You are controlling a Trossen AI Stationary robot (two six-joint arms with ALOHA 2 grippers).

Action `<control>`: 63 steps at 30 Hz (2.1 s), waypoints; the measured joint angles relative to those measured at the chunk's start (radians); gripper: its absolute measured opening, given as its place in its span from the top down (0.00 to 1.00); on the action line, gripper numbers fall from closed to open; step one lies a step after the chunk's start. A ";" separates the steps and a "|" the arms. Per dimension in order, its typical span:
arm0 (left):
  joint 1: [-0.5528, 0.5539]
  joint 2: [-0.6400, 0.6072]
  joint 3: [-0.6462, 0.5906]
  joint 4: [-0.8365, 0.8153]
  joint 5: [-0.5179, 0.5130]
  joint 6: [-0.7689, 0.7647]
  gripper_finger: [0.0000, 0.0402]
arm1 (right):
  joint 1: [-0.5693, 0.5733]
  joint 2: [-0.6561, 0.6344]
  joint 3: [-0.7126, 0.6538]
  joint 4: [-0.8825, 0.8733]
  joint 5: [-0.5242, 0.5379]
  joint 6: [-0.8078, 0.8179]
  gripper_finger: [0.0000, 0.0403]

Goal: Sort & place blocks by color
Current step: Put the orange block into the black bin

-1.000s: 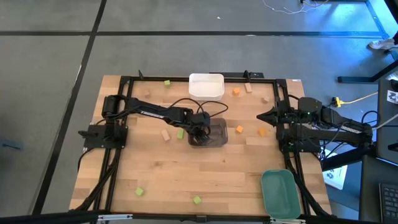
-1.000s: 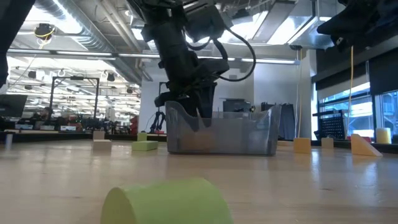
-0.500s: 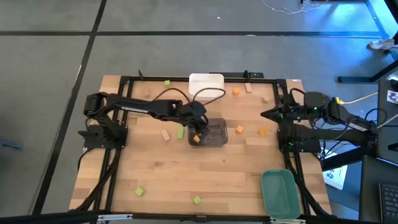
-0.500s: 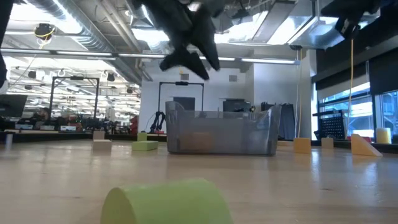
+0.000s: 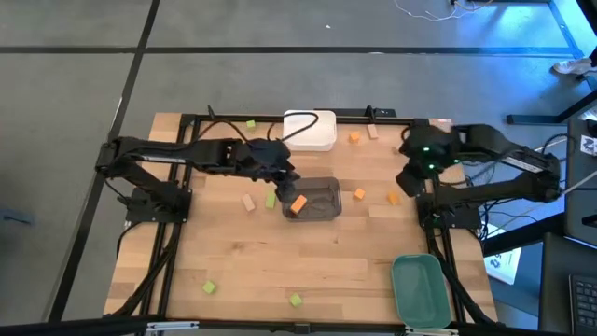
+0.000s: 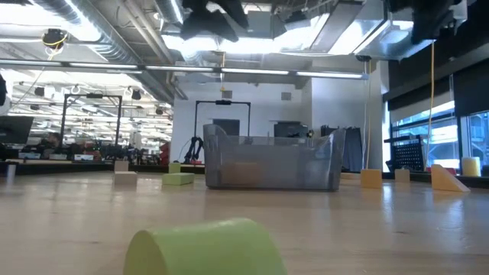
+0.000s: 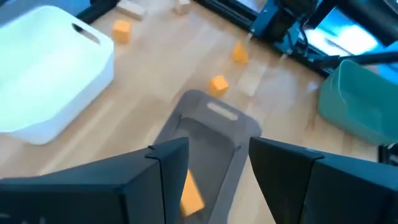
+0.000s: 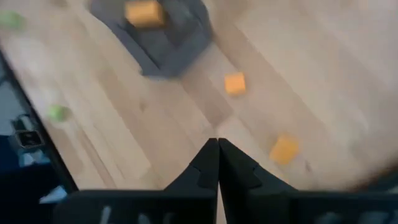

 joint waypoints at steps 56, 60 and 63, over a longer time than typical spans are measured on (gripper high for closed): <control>-0.008 -0.056 -0.001 -0.166 -0.011 0.047 0.60 | -0.116 0.805 -0.053 0.201 -0.079 -0.358 0.61; -0.008 -0.056 -0.001 -0.166 -0.011 0.046 0.60 | -0.111 0.804 -0.089 0.264 -0.079 -0.358 0.61; -0.008 -0.056 -0.001 -0.165 -0.011 0.045 0.60 | -0.111 0.804 -0.099 0.292 -0.079 -0.358 0.61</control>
